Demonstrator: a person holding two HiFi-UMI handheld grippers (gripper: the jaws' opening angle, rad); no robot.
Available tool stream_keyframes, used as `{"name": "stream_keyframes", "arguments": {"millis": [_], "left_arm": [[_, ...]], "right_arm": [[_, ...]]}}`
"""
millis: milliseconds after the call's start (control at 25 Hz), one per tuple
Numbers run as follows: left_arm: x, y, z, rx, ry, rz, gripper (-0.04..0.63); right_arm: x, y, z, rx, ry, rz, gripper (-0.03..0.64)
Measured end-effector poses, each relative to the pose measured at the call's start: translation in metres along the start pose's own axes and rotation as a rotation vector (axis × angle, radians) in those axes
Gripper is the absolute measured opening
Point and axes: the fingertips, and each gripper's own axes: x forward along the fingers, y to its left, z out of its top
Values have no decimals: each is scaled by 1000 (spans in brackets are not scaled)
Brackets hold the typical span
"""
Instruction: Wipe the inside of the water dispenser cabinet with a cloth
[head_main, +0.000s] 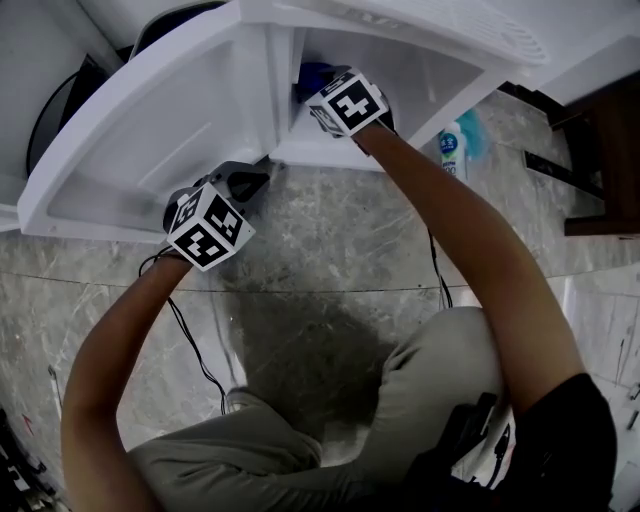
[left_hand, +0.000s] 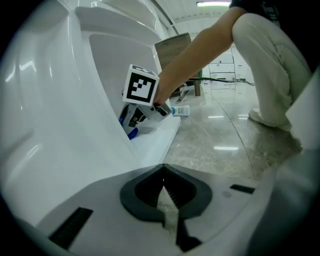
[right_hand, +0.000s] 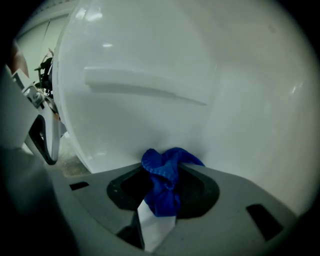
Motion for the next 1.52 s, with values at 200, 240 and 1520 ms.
{"name": "stream_keyframes", "arguments": {"millis": [200, 240, 1520], "left_arm": [[7, 12, 28, 22, -46, 14, 8], [6, 14, 34, 20, -57, 20, 8], [5, 15, 97, 101, -189, 104, 156]], "right_arm": [[-2, 9, -2, -34, -2, 4, 123], [-1, 6, -1, -40, -3, -4, 123], [-115, 55, -17, 84, -23, 339, 121]]}}
